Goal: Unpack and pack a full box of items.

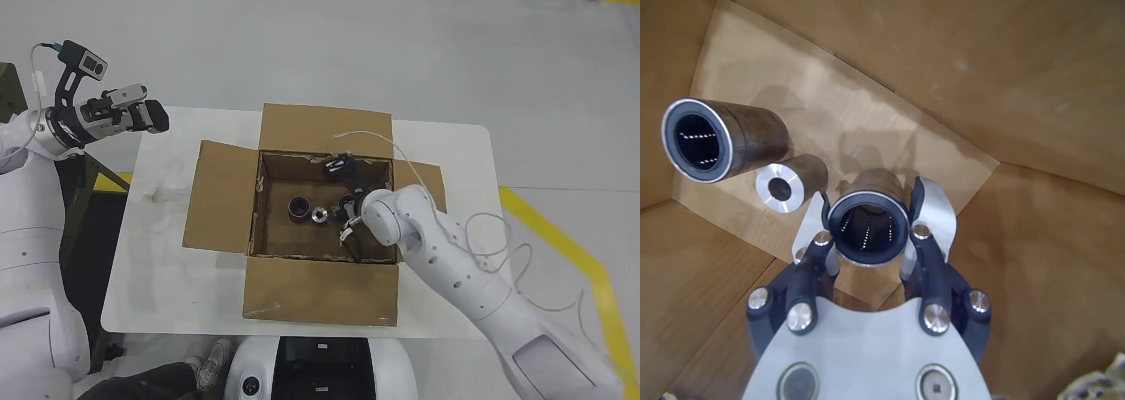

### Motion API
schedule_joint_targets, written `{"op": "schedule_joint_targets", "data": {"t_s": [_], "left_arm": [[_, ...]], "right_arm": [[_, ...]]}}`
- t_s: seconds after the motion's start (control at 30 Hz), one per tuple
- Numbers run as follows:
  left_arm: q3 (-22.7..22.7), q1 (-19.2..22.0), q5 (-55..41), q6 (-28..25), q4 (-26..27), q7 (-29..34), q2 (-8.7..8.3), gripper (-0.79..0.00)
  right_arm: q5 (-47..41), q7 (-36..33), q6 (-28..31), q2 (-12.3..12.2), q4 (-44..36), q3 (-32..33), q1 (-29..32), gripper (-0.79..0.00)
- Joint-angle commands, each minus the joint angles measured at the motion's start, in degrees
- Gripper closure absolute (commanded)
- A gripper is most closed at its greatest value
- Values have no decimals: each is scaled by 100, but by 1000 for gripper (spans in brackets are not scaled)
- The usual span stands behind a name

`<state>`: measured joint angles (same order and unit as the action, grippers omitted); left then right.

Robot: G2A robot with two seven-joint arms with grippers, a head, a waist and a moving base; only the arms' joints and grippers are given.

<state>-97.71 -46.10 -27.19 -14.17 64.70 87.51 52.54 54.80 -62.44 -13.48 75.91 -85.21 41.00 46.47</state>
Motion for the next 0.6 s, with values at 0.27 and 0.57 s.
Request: {"op": "schedule_joint_targets", "data": {"t_s": [0.27,0.57], "left_arm": [[0,0,0,0,0,0,0,-785],[0,0,0,0,0,0,0,-785]], "right_arm": [[376,-226,31,-83,-670,318,269,0],[345,-483,-12,-113,-1118,659,411,0]]}}
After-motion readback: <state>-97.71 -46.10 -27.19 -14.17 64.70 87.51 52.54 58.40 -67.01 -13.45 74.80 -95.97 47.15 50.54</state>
